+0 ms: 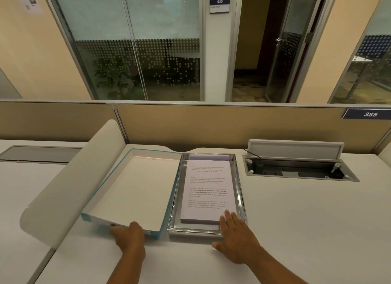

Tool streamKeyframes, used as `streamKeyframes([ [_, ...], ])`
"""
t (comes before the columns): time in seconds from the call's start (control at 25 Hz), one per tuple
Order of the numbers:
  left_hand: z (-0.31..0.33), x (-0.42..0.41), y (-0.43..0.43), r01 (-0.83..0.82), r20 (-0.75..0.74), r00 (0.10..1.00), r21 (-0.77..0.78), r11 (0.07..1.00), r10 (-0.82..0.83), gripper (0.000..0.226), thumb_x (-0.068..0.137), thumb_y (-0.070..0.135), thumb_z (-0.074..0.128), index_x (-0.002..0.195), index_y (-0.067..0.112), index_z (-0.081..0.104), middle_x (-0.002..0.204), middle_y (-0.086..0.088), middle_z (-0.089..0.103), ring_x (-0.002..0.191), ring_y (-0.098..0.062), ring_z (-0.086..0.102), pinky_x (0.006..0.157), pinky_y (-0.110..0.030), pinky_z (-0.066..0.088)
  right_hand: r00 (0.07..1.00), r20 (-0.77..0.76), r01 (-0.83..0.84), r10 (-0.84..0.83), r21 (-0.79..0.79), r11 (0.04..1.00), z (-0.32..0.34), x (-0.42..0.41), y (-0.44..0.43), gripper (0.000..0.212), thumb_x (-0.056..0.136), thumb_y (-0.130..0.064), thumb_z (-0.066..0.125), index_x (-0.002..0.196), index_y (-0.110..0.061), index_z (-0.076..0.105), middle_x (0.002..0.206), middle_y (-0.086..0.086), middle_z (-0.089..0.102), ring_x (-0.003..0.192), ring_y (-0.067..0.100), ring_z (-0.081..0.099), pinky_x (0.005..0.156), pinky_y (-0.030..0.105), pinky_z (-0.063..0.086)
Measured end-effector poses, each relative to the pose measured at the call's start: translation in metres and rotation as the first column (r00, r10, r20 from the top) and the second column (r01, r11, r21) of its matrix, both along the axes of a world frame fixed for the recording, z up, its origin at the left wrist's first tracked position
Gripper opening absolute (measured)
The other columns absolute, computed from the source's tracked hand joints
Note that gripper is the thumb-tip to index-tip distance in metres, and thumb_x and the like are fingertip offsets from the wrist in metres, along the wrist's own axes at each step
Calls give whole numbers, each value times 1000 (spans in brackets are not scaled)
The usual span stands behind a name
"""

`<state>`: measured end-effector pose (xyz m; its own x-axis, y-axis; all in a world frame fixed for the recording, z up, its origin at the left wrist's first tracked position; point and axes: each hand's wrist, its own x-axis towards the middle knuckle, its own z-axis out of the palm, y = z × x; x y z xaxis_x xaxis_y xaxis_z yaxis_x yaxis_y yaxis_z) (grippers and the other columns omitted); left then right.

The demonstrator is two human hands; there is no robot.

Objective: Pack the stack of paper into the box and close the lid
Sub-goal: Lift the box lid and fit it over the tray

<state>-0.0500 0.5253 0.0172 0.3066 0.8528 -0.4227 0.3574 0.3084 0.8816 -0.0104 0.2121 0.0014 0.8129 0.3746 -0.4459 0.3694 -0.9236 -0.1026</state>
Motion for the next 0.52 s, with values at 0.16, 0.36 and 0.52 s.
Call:
streamKeyframes([
  [0.16, 7, -1, -3, -16, 273, 962, -29, 999, 23, 72, 94, -5, 68, 156, 19, 37, 152, -15, 54, 127, -37, 62, 108, -58, 54, 1000, 2, -4, 4, -14, 1000, -1, 1, 0, 102, 95, -80, 18, 168, -13, -6, 177, 13, -17, 164, 35, -14, 132, 50, -3],
  [0.36, 19, 6, -16, 92, 328, 936, 114, 989, -125, 65, 90, -9, 70, 146, 17, 48, 134, -14, 62, 121, -40, 65, 93, -42, 57, 1000, 2, -5, 5, -11, 1000, -1, 0, 0, 103, 95, -81, 19, 168, -13, -6, 177, 13, -16, 164, 35, -14, 132, 50, -3],
  [0.52, 37, 13, -39, 206, 275, 924, 231, 951, -267, 73, 91, -10, 69, 147, 22, 34, 135, -18, 53, 118, -41, 61, 98, -50, 60, 1000, -5, 4, -4, 14, 1000, -3, 0, -1, 100, 98, -78, 24, 168, -13, -6, 177, 12, -17, 164, 33, -15, 132, 48, -4],
])
